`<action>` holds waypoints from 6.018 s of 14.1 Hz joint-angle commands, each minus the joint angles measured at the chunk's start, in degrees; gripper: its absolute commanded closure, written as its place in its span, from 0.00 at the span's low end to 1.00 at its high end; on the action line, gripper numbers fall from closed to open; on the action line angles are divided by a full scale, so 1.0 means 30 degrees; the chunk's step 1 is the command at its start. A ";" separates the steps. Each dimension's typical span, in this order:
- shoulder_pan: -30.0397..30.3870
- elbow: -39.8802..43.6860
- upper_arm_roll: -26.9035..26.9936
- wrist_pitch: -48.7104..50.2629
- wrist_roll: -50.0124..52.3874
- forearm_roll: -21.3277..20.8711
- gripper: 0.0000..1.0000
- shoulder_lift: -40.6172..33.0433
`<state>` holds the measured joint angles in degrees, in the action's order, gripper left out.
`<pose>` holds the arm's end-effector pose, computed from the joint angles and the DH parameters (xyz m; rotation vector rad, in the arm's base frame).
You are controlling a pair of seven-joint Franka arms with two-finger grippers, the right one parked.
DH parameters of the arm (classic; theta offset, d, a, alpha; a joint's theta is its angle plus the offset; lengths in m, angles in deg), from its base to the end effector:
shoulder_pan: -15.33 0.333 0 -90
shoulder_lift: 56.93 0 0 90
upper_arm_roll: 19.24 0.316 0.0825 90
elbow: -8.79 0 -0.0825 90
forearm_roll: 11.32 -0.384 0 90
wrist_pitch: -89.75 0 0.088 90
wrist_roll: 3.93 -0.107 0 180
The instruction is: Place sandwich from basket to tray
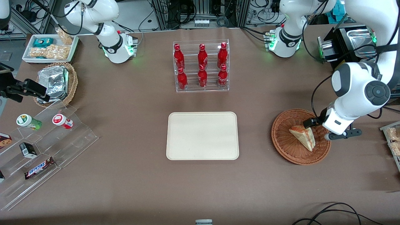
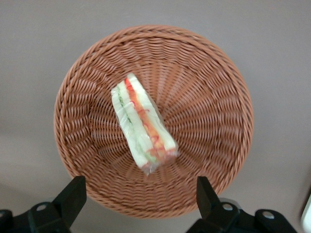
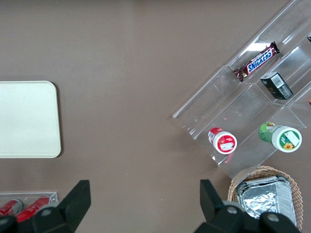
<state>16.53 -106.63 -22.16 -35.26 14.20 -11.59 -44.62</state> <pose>0.5848 -0.0166 0.3435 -3.1078 -0.4451 0.0749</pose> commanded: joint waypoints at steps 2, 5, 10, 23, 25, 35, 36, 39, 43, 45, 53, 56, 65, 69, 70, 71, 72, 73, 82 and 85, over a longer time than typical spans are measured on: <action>0.0183 0.0184 -0.0169 -0.1217 0.5426 0.0059 0.00 0.1282; 0.0183 0.0184 -0.0169 -0.2096 0.9095 0.0059 0.00 0.2279; 0.0154 0.0359 -0.0169 -0.2832 1.2842 0.0030 0.83 0.3248; -0.0666 0.5630 -0.3470 0.3701 1.0843 0.0000 0.91 0.3013; -0.0928 0.6712 -0.5025 0.3614 1.0187 -0.0058 0.91 0.4034; -0.8542 1.0731 -0.5471 -0.0132 1.4454 -0.4558 0.91 0.9632; -0.8895 1.0818 -0.5471 -0.0223 1.5189 -0.5498 0.91 0.9867; -0.9541 1.2191 -0.5530 -0.0253 1.5577 -0.6240 0.91 1.0979; -0.9982 1.3017 -0.5559 -0.0777 1.5694 -0.6066 0.91 1.1920; -0.9983 1.2928 -0.5588 -0.1482 1.5695 -0.5889 0.88 1.2124; -0.9749 1.2345 -0.5530 -0.0555 1.5373 -0.4981 0.00 0.9878; -0.8698 1.1758 -0.5530 0.1554 1.4908 -0.4893 0.00 0.7272; -0.5009 0.6314 -0.5471 0.4170 1.1804 -0.3134 0.00 0.2022; -0.2139 0.3971 -0.5500 0.4346 0.8436 -0.2989 0.00 -0.0231; -0.1725 0.3442 -0.5501 0.4346 0.7820 -0.2901 0.00 -0.0789; -0.1054 0.2914 -0.5501 0.4375 0.6973 -0.2465 0.00 -0.1403; -0.0496 0.2590 -0.5501 0.4578 0.6007 -0.2084 0.00 -0.1902; -0.0027 0.2471 -0.5472 0.5421 0.4808 -0.1674 0.00 -0.2430; -0.0720 0.2674 -0.1114 0.9267 -0.2375 0.0029 0.00 -0.5509; -0.1658 0.3725 0.0351 0.9297 -0.4544 -0.0029 0.00 -0.5423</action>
<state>14.40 -96.95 -24.47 -8.32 4.34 -12.26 -60.03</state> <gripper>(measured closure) 0.000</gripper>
